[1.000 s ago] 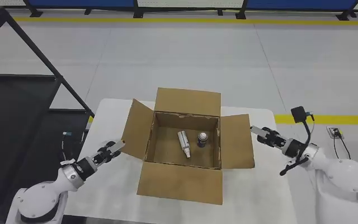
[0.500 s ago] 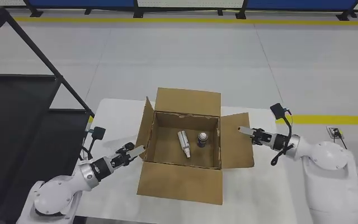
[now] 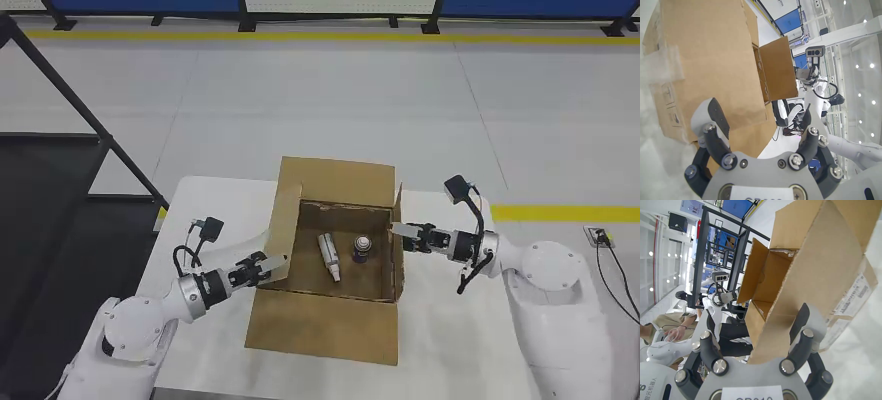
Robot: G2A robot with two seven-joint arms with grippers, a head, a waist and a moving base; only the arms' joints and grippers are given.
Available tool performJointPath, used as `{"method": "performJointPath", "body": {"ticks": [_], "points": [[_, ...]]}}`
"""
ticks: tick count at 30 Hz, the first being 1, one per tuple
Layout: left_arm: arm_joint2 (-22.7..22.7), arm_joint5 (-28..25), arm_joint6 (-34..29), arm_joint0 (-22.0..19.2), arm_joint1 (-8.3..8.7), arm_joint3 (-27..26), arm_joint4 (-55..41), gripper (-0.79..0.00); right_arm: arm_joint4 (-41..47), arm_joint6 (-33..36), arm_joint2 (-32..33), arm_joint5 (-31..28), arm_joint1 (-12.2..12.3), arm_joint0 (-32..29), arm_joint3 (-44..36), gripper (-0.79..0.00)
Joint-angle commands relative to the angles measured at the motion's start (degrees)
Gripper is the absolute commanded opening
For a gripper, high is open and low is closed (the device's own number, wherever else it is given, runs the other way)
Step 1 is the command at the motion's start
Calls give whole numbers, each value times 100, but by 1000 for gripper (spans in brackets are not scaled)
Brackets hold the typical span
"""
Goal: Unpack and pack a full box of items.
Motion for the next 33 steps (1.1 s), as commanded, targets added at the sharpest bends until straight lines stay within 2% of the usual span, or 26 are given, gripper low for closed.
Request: {"method": "performJointPath", "body": {"ticks": [1,8,14,26,29,33], "points": [[106,-6,64,-59,-12,108,-33,0,95,-248,-220,-61,-30,63,198,0],[378,-57,190,-138,-34,315,29,0,-474,-1149,-909,-235,-99,214,542,0],[517,61,403,-241,-50,515,118,0,-1025,-1778,-1155,-370,-97,148,478,0],[696,88,484,-371,-64,711,163,0,-2183,-2134,-1584,-34,-61,66,114,0],[639,57,499,-327,-51,644,139,0,-2268,-2161,-1646,25,-59,72,84,0],[382,-81,447,-117,-2,290,23,0,-2176,-2160,-1623,24,-48,81,47,0]]}}
